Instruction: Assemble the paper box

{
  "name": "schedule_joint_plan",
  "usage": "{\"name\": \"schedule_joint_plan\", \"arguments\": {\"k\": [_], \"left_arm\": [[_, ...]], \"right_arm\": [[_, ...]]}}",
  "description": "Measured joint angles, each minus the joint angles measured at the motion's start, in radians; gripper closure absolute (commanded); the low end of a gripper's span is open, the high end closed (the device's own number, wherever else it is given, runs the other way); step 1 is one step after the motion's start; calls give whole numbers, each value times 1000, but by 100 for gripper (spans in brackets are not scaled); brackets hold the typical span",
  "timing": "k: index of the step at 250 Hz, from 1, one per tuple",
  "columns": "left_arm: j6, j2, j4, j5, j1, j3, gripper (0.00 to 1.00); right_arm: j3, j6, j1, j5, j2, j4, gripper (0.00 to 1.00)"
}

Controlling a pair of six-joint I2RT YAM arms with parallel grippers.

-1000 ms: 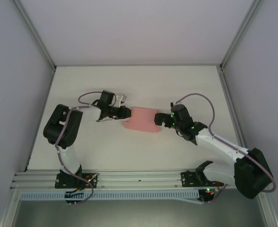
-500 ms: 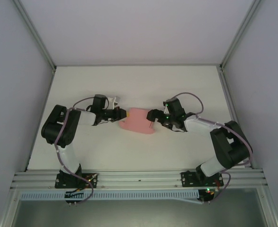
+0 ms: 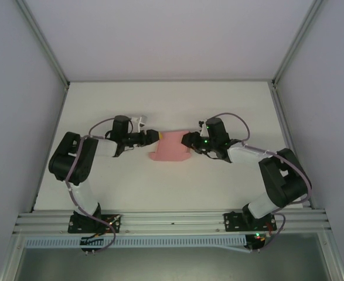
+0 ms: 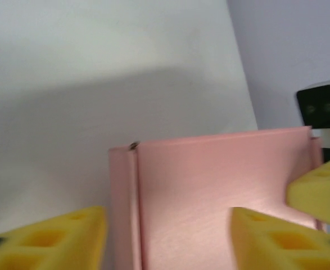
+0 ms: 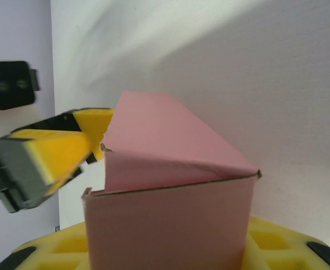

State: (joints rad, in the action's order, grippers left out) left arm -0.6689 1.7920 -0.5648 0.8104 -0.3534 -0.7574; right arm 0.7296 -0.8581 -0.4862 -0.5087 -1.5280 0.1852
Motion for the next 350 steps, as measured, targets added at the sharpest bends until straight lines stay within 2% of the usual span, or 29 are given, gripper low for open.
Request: {"name": "schedule_joint_plan", "arguments": {"k": [24,49,77,112,149,196,212,245,298,318,350], "left_arm": [[78,-85,59,-61,-9,-25,0],[262,-181,217,-230,-70,-116,0],[537,-272,372,-439,-235,-219,0],[824,-317,534,-624,-456,-280,0],[1005,-297,681,-809,-571,-287,0],[1121,-232,734,-968,-594,-287,0],[1139,-220,729,-1003,-594,-287,0],[1175,-220,659,-1036,-594,-267,0],[1230,-248,590,-1046,-593,-206,0],[1237,-253,590,-1047,-591,-206,7],[1255,-261,578,-1050,-590,-200,27]], "right_arm": [[28,-17,25,-1,12,-91,61],[85,-35,63,-19,12,-196,60],[148,-69,111,-68,12,-290,60],[201,-132,203,-161,12,-394,60],[251,-176,284,-266,6,-525,62],[291,-191,307,-390,-40,-638,61],[291,-193,307,-418,-51,-667,64],[291,-220,303,-454,-59,-684,70],[296,-288,255,-451,-59,-658,69],[311,-290,246,-439,-59,-665,70],[319,-291,243,-437,-56,-670,70]]}}
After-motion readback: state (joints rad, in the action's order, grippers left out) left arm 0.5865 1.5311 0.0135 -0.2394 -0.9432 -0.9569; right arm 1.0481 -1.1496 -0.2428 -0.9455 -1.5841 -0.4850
